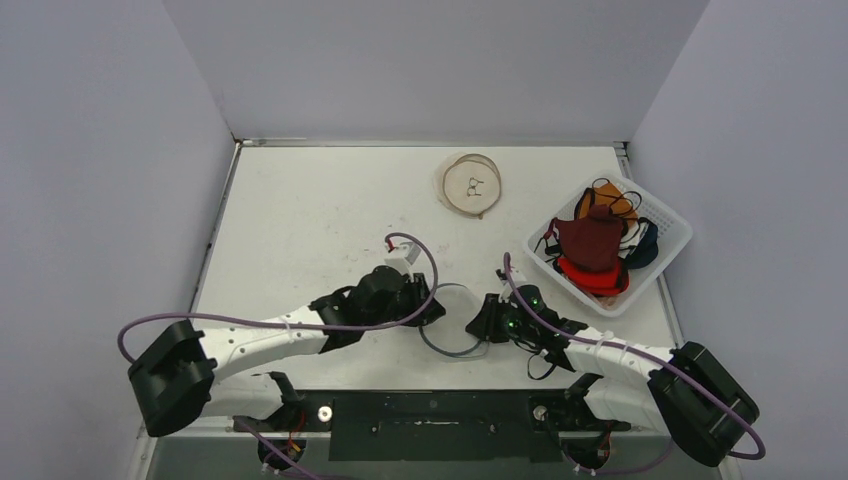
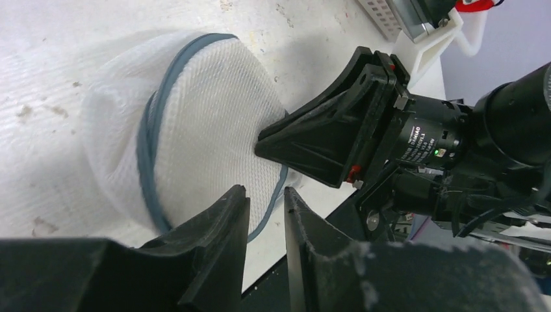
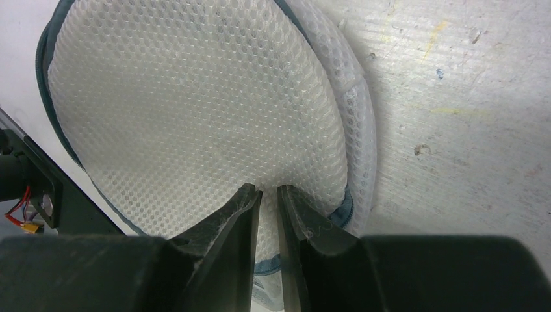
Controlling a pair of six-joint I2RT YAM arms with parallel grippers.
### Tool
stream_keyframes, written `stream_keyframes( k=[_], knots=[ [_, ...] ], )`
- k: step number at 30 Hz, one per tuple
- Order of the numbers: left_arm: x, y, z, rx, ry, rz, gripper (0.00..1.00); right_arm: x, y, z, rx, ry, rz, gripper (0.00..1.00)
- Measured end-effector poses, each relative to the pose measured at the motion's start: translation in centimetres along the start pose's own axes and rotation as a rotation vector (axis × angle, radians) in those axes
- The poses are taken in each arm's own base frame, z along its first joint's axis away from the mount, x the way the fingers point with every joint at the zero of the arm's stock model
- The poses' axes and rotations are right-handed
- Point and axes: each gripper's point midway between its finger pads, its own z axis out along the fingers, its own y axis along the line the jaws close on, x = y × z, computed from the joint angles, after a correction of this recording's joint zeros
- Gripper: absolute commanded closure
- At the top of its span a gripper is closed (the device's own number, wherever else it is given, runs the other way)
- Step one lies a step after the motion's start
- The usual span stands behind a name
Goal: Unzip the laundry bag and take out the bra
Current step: Close the laundry bag at the center of the board.
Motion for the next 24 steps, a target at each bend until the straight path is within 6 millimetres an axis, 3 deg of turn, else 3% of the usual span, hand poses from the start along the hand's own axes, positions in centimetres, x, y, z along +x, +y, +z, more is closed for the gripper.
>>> stream_keyframes(
  k=[4, 11, 13, 24],
  knots=[
    [0.3, 0.1, 2.2, -0.027, 0.019, 0.035, 0.86, 0.0, 0.0, 0.1, 0.003, 0.000, -0.006, 0.79],
    [1.3, 6.5, 5.1, -0.192, 0.042, 0.004, 0.89, 0.0, 0.1, 0.2, 0.002, 0.000, -0.015, 0.77],
    [1.6, 7.5, 5.6, -0.202, 0.046, -0.009, 0.89, -0.1, 0.2, 0.3, -0.002, -0.004, -0.018, 0.76],
    [1.9, 8.4, 7.4, -0.151, 0.009, -0.044, 0.89, -1.0, 0.5, 0.2, -0.003, -0.045, -0.026, 0.62]
  ],
)
